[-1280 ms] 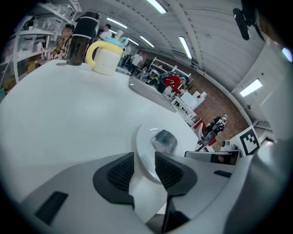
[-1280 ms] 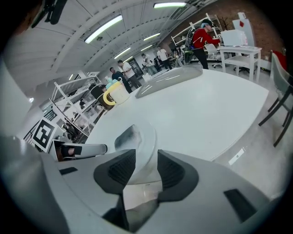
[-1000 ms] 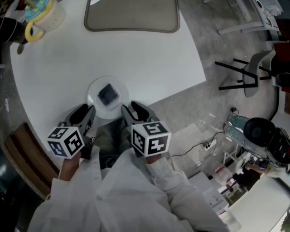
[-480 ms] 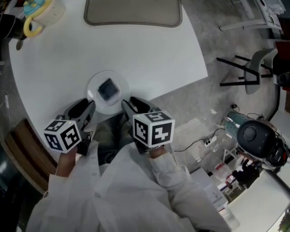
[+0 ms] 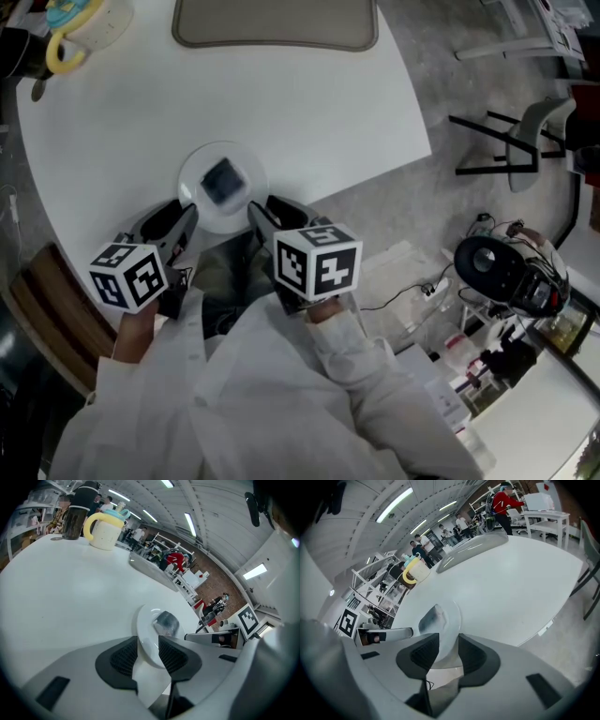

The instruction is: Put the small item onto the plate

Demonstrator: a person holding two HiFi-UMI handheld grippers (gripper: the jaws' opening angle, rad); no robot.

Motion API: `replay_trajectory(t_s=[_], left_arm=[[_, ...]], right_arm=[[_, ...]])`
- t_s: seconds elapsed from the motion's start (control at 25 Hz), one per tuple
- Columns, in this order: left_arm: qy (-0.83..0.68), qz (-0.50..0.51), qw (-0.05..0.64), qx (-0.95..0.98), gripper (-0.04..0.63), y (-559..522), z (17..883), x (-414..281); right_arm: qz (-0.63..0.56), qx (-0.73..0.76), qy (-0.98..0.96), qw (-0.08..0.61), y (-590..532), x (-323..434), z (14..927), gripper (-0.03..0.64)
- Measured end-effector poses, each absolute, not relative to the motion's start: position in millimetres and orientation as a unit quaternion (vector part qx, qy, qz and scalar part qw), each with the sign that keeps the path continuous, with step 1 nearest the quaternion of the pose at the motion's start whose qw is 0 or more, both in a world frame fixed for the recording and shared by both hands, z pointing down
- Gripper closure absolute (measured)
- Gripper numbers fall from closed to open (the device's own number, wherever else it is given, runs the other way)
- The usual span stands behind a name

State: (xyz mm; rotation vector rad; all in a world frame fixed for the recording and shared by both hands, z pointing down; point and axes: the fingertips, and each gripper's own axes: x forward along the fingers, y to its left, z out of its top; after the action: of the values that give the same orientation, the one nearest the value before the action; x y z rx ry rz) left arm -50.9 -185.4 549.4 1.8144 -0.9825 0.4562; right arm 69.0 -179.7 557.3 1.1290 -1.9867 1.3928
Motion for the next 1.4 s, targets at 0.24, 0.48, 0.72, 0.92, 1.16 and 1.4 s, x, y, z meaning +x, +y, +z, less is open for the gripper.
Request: replay_trajectory(t_s=[0.24,0.48,0.72,0.92,1.16,1.4], left_arm=[[-0.416,0.175,0.494,0.743,0.471,-188,550,-52],[-0.421,0.188,0.480,0.746,0.491,-188,552,-53],[-0.419,0.198,0.468,0.752,0.515,-188,552,-54],[-0.425,0.200,0.461,0.753,0.515,-186,551,-52],[-0.423,0.207,0.463,0.751,0.515,-184,549,-50],[-0.420,0.211,0.457,0.755,0.515,-178,541,-48]], right_arm=[[0.508,0.420,-0.718,0.226,-182,72,559,0.512],[0.501,0.434,-0.714,0.225,-182,75,561,0.538],[0.510,0.434,-0.711,0.214,-182,75,560,0.543],[0.514,0.448,-0.701,0.210,-182,78,558,0.543],[0.505,0.461,-0.695,0.221,-178,80,558,0.543],[0.493,0.466,-0.700,0.222,-171,82,548,0.543]])
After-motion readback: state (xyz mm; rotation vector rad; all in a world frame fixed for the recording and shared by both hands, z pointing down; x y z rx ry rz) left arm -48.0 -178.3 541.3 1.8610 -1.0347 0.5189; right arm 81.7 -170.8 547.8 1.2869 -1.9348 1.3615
